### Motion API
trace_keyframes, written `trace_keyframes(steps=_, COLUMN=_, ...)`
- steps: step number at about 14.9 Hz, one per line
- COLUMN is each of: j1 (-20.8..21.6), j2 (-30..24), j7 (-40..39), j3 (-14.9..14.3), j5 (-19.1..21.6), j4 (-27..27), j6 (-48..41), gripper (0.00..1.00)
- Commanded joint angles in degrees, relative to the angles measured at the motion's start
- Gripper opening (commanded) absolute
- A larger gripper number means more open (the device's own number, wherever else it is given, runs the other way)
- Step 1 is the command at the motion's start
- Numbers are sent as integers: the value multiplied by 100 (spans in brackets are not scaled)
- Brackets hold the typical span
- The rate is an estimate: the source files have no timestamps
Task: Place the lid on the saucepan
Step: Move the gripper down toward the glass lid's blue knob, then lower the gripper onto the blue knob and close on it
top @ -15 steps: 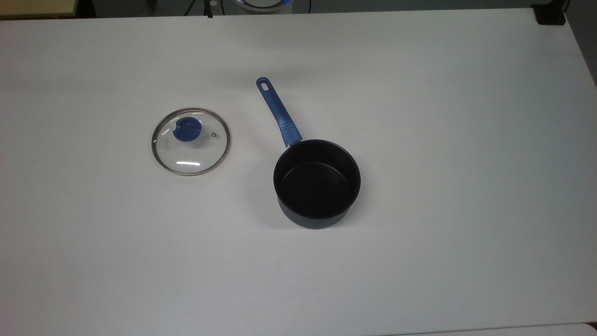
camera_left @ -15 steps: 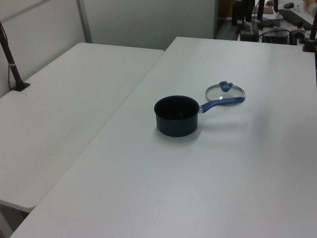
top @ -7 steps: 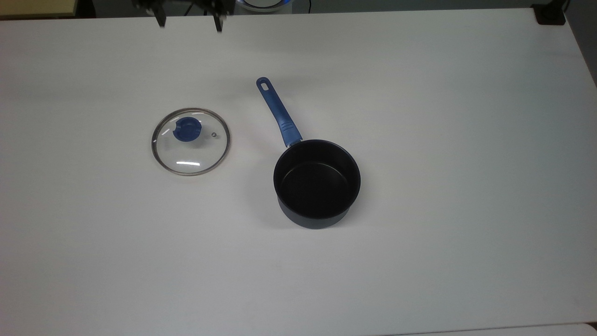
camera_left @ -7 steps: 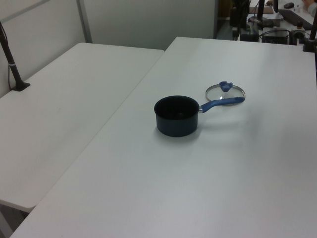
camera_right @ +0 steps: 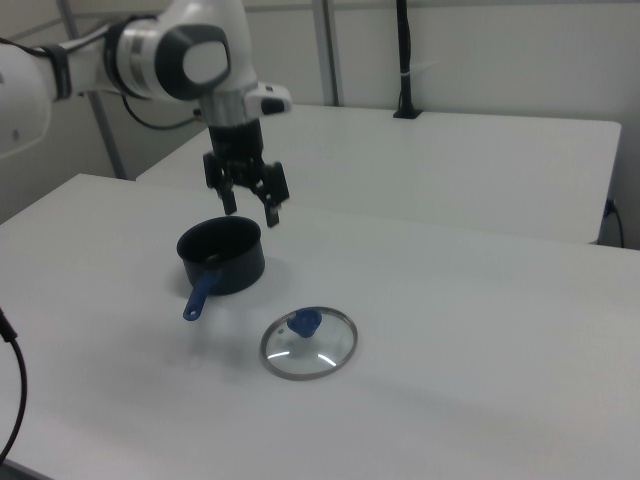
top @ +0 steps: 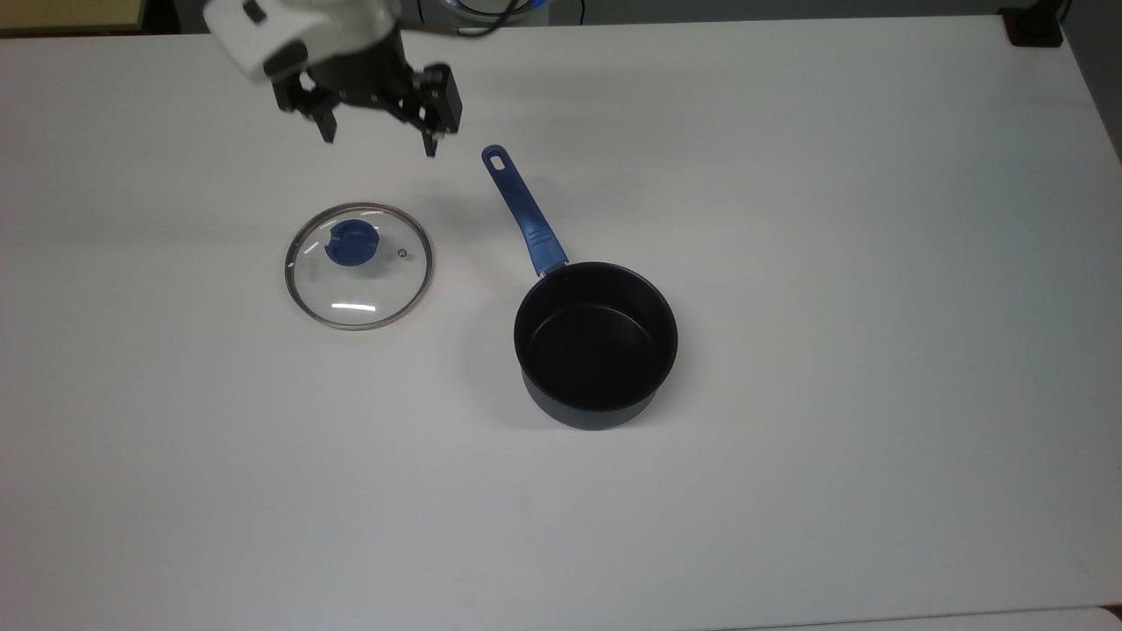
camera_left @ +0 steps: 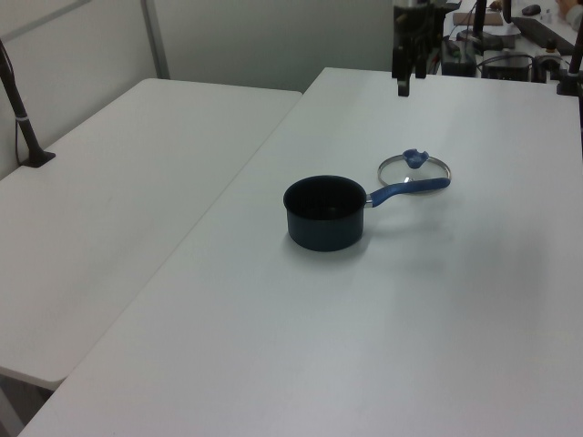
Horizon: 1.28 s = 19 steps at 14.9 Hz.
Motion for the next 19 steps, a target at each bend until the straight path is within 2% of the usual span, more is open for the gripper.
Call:
trace_keyframes(steps=1, j1=36, j2=343, j7=-233, j3=-41, j5=-47, j4=-209, j6=165, gripper=100)
trace_keyframes(steps=6, j1=-35, j2=818, j7=-278, j3=-68, j5=-56, j4=-577, j6=963, gripper=99)
trace_keyframes(steps=12, j1=-184, j2=810, j7=-953, j3=-155, j5=-126, j4=-1201, j6=1281, gripper=92)
trace_keyframes(steps=19, j1=-237, j2=836, j7=-1025, j3=-384, j5=-187, j4=-1465, j6=1922, gripper=89)
